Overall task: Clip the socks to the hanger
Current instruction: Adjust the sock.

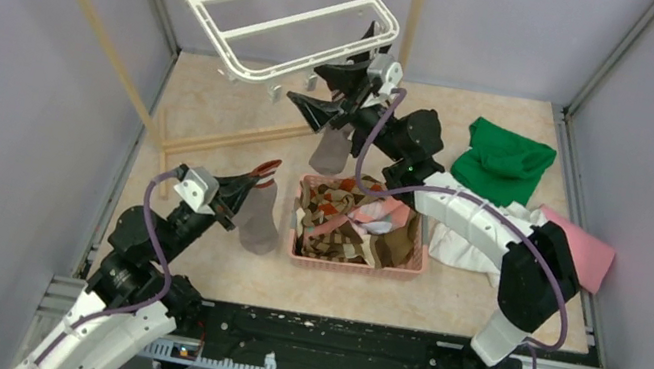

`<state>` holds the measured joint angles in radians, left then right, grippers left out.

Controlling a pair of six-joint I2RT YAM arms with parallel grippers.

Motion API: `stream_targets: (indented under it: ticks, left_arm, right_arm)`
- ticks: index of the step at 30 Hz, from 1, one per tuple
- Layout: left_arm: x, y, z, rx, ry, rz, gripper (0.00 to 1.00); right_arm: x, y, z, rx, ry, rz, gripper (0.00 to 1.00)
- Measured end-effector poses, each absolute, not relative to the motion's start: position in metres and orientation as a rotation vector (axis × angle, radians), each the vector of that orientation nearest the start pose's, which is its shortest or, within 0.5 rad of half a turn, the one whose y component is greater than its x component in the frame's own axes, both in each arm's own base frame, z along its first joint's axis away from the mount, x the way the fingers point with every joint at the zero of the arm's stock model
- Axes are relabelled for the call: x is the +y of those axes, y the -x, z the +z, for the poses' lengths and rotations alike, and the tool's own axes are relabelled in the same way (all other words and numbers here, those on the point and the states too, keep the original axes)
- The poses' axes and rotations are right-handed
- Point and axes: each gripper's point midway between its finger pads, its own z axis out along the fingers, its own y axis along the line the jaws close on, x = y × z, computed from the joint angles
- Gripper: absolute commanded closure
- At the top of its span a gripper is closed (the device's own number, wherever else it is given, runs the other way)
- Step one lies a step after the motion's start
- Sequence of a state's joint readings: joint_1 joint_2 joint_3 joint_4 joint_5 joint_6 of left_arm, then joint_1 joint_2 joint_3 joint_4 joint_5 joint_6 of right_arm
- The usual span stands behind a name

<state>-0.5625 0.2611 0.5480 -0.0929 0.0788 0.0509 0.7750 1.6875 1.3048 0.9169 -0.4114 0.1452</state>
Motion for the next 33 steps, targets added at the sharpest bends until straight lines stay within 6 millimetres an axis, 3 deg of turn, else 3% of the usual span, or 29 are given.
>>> stream_targets:
  ticks: [6,33]
  left_arm:
    - [-0.14,-0.197,0.314,1.317,-0.496,-0.487,1.0]
    - [-0.159,-0.209,0.312,1.326,-0.546,-0.523,1.0]
  right_arm:
    - [0.414,-0.316,0.437,0.866,0.7,1.087,0.33]
    - [0.399,-0.321,0.438,0.852,0.738,1.143,0.3]
